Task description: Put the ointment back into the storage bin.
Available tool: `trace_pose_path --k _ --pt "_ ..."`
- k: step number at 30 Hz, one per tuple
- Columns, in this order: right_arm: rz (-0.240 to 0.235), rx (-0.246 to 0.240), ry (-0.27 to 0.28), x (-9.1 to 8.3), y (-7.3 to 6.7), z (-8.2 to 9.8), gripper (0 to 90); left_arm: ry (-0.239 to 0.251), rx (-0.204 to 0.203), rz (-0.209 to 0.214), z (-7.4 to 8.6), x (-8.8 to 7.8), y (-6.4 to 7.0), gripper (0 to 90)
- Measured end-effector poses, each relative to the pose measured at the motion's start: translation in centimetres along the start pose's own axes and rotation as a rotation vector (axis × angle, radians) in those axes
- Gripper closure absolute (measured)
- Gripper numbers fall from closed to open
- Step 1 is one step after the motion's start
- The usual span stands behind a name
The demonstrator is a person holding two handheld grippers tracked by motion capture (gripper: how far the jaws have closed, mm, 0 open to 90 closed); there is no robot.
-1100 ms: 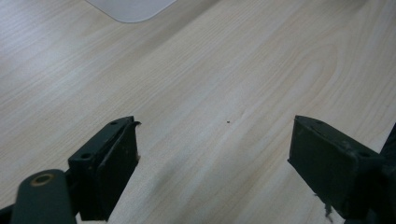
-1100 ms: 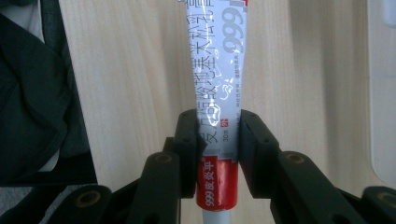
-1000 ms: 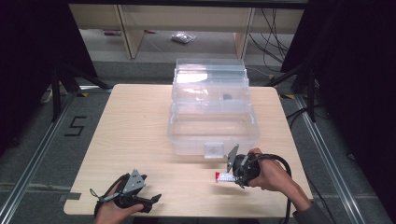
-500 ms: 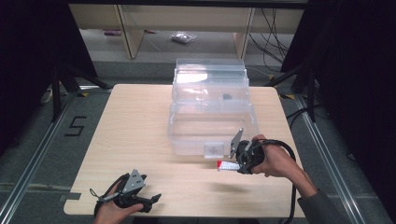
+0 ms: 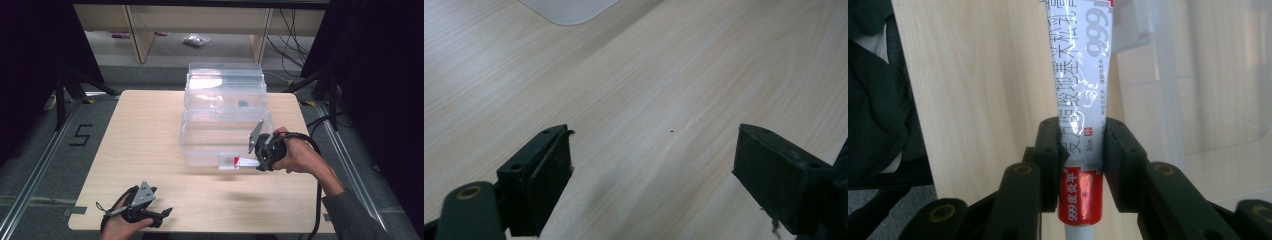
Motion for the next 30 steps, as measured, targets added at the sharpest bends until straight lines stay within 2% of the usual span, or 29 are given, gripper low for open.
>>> trace_pose_path --k 2,4,7,8,10,16,18,19,22,25,26,28,30 --pt "0.001 0.016 -0.018 -0.1 0.1 0.1 70.8 0.000 0.001 -0.001 0.0 0.0 0.0 15.2" --pt "0.002 0.033 -0.022 -0.3 0.9 0.0 70.8 0.000 0.000 0.000 0.0 0.0 0.0 15.2" --pt "-0.001 0.031 -0.021 -0.3 1.4 -0.2 70.8 0.000 0.002 0.001 0.0 0.0 0.0 15.2" --pt "0.004 -0.003 -0.006 -0.2 1.9 -0.3 70.8 -0.002 0.001 0.001 0.0 0.0 0.0 15.2" --pt "0.012 0.037 -0.023 -0.2 2.6 -0.4 70.8 0.000 0.001 0.002 0.0 0.0 0.0 15.2" --pt "0.020 0.040 -0.046 0.1 3.8 -0.6 70.8 0.024 -0.013 0.009 -0.1 0.0 0.1 15.2" --pt "0.012 0.033 -0.043 0.5 4.3 -0.6 70.8 0.011 -0.005 0.010 0.0 0.0 0.0 15.2" --pt "0.014 0.055 -0.050 0.8 4.7 -0.6 70.8 0.006 -0.005 0.003 0.0 0.0 -0.1 15.2" --pt "0.003 0.070 -0.051 1.3 5.2 -0.6 70.8 0.014 -0.007 0.010 0.0 0.0 0.0 15.2" --pt "-0.002 0.061 -0.042 1.9 5.8 -0.5 70.8 0.015 -0.015 0.006 0.0 0.1 0.0 15.2" --pt "-0.001 0.082 -0.055 2.3 6.2 -0.3 70.8 0.012 -0.011 0.007 0.0 0.0 0.0 15.2" --pt "-0.006 0.075 -0.054 2.5 6.4 -0.2 70.8 0.009 -0.014 0.003 0.0 0.0 0.0 15.2" --pt "-0.004 0.097 -0.059 3.1 7.0 0.0 70.8 0.013 -0.007 0.011 0.0 0.0 0.0 15.2"
Point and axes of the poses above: each handheld gripper's, and its own axes: x roughly forward along the jaws, z roughly out of its underside, y roughly to its right, the point moved 7 cm from there along x, roughly forward along the jaws, and after that the axes turned 14 degrees about z, right-handed, at the moved point
